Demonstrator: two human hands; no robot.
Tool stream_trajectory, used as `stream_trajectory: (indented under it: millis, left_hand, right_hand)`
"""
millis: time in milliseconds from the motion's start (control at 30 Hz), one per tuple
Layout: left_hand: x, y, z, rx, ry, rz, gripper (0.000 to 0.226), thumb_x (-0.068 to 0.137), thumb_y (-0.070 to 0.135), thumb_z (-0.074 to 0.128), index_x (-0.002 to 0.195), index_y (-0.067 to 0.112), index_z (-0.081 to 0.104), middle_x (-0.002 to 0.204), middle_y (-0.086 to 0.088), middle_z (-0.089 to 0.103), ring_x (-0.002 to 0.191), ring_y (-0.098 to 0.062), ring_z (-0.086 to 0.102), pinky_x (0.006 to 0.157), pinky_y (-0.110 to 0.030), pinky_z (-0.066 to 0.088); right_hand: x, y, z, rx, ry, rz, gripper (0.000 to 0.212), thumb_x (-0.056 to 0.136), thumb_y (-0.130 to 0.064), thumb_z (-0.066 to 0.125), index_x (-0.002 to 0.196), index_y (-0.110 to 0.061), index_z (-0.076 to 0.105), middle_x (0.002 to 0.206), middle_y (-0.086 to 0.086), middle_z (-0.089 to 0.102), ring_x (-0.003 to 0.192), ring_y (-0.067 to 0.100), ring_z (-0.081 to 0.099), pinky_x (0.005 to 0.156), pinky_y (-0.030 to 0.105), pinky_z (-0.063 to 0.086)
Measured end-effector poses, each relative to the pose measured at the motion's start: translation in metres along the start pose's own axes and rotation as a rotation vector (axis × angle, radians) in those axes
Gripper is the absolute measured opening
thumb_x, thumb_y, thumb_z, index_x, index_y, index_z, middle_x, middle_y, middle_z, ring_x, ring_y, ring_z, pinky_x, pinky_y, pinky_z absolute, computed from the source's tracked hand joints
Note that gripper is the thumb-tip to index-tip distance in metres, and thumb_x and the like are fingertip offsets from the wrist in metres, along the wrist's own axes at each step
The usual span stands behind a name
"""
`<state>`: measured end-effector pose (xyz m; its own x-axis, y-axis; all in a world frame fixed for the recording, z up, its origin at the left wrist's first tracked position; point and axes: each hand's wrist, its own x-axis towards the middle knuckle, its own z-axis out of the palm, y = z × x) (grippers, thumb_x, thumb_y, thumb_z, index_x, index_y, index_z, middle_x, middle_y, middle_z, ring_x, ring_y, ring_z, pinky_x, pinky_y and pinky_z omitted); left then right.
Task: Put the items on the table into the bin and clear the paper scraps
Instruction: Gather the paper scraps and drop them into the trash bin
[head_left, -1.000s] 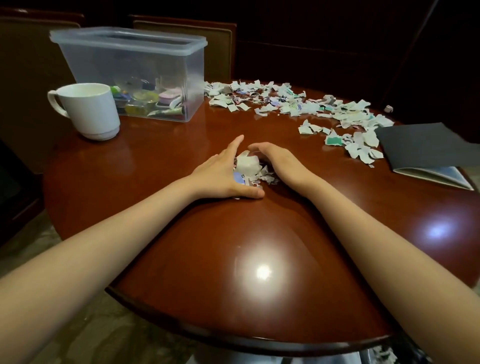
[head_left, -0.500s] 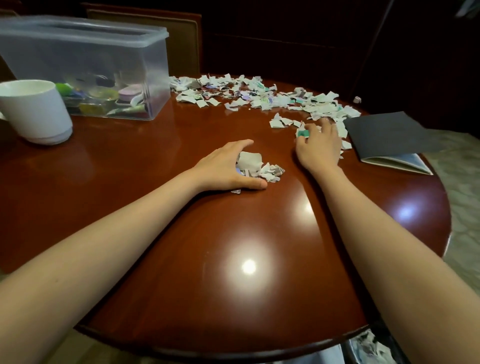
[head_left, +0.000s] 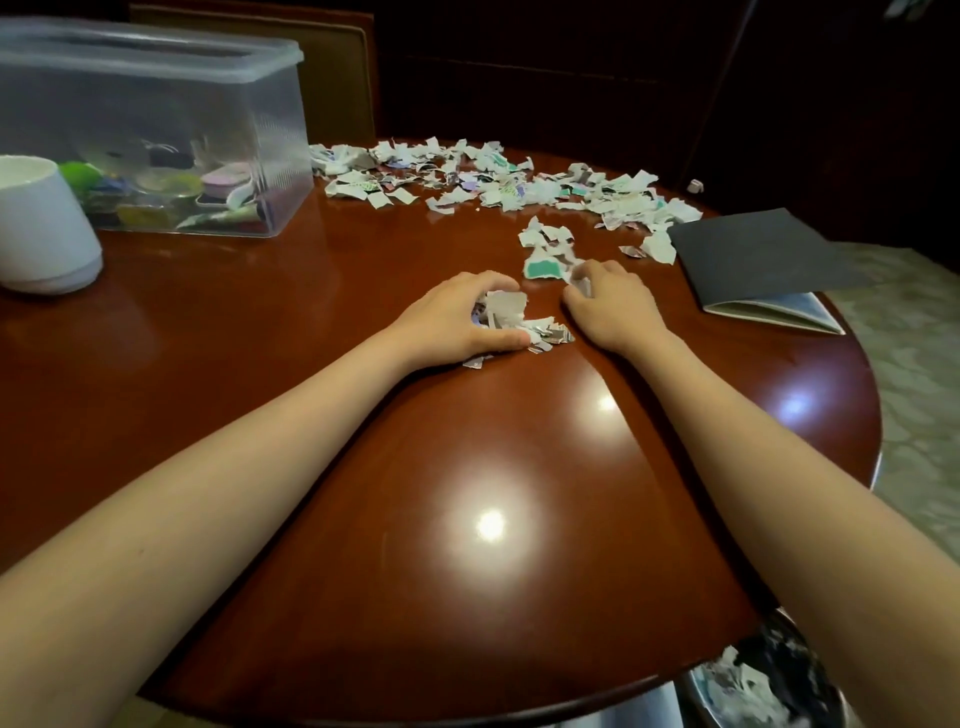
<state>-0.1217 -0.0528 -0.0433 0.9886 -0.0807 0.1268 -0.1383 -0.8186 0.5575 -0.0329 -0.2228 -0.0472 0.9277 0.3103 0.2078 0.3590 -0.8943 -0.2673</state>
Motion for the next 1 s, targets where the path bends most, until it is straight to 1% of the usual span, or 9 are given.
stream_trajectory:
  millis: [133, 267, 333, 367, 467, 567, 700, 867, 1000]
  left_hand:
    - [0.006, 0.004, 0.004, 0.091, 0.048, 0.013, 0.042, 0.088, 0.043, 0.057, 0.107, 0.005, 0.060, 0.110, -0.009, 0.057, 0.101, -0.024, 0.052, 0.081, -0.036, 0.041]
    - [0.006, 0.007, 0.005, 0.121, 0.090, 0.017, 0.030, 0.089, 0.040, 0.057, 0.081, 0.012, 0.048, 0.087, -0.002, 0.050, 0.080, -0.019, 0.044, 0.059, -0.027, 0.030]
    - [0.005, 0.007, 0.006, 0.051, 0.099, 0.018, 0.030, 0.085, 0.040, 0.062, 0.098, 0.016, 0.049, 0.102, -0.001, 0.050, 0.089, -0.013, 0.044, 0.067, -0.022, 0.032]
    - [0.004, 0.006, 0.005, -0.012, 0.103, 0.008, 0.042, 0.083, 0.040, 0.065, 0.113, 0.017, 0.048, 0.114, 0.000, 0.049, 0.098, -0.012, 0.045, 0.076, -0.021, 0.034]
    - [0.007, 0.008, 0.006, -0.219, 0.160, -0.084, 0.058, 0.087, 0.043, 0.059, 0.135, 0.019, 0.037, 0.143, -0.002, 0.039, 0.130, -0.016, 0.038, 0.099, -0.026, 0.032]
    - [0.017, 0.012, 0.008, -0.226, 0.159, -0.200, 0.048, 0.097, 0.042, 0.035, 0.140, 0.021, 0.033, 0.148, -0.004, 0.035, 0.137, -0.023, 0.032, 0.113, -0.041, 0.024]
    - [0.029, 0.014, 0.010, -0.284, 0.131, -0.214, 0.045, 0.101, 0.033, 0.016, 0.142, 0.024, 0.033, 0.150, -0.002, 0.034, 0.138, -0.024, 0.030, 0.114, -0.042, 0.023]
    - [0.036, 0.009, 0.014, -0.416, 0.126, -0.213, 0.046, 0.100, 0.033, 0.014, 0.142, 0.026, 0.034, 0.150, -0.003, 0.034, 0.137, -0.021, 0.031, 0.113, -0.039, 0.026]
    - [0.037, 0.012, 0.018, -0.515, 0.126, -0.162, 0.045, 0.100, 0.029, 0.017, 0.141, 0.022, 0.033, 0.146, -0.007, 0.038, 0.135, -0.022, 0.035, 0.113, -0.041, 0.028]
  right_hand:
    - [-0.018, -0.006, -0.002, 0.015, 0.039, -0.136, 0.033, 0.094, -0.028, 0.041, 0.120, -0.013, 0.056, 0.121, 0.012, 0.054, 0.111, 0.031, 0.049, 0.091, 0.038, 0.038]
    - [-0.033, -0.012, -0.004, 0.045, 0.137, -0.210, 0.028, 0.093, -0.031, 0.043, 0.109, -0.015, 0.060, 0.112, 0.006, 0.056, 0.107, 0.025, 0.049, 0.086, 0.035, 0.035]
    - [-0.035, -0.014, -0.006, 0.084, 0.270, -0.159, 0.028, 0.093, -0.036, 0.045, 0.110, -0.018, 0.059, 0.118, 0.003, 0.051, 0.113, 0.020, 0.045, 0.089, 0.034, 0.030]
    - [-0.034, -0.014, -0.007, 0.128, 0.297, -0.099, 0.032, 0.093, -0.040, 0.045, 0.114, -0.019, 0.057, 0.124, 0.003, 0.048, 0.119, 0.020, 0.042, 0.094, 0.035, 0.029]
    - [-0.028, -0.010, -0.009, 0.305, 0.103, 0.100, 0.060, 0.090, -0.059, 0.040, 0.137, -0.023, 0.038, 0.146, 0.005, 0.035, 0.137, 0.024, 0.030, 0.111, 0.048, 0.017]
    - [-0.031, -0.011, -0.008, 0.260, -0.117, -0.014, 0.083, 0.083, -0.070, 0.040, 0.148, -0.022, 0.020, 0.155, 0.002, 0.025, 0.141, 0.023, 0.026, 0.115, 0.051, 0.008]
    - [-0.041, -0.017, -0.010, 0.161, -0.179, -0.140, 0.103, 0.074, -0.070, 0.055, 0.150, -0.017, 0.011, 0.157, 0.001, 0.018, 0.142, 0.023, 0.022, 0.115, 0.045, 0.015]
    - [-0.042, -0.022, -0.007, 0.261, -0.131, -0.183, 0.089, 0.081, -0.055, 0.061, 0.148, -0.011, 0.022, 0.151, 0.007, 0.031, 0.137, 0.023, 0.033, 0.108, 0.034, 0.029]
    - [-0.038, -0.026, -0.002, 0.166, -0.077, -0.243, 0.054, 0.087, -0.046, 0.057, 0.126, -0.010, 0.047, 0.127, 0.011, 0.051, 0.115, 0.029, 0.047, 0.095, 0.040, 0.038]
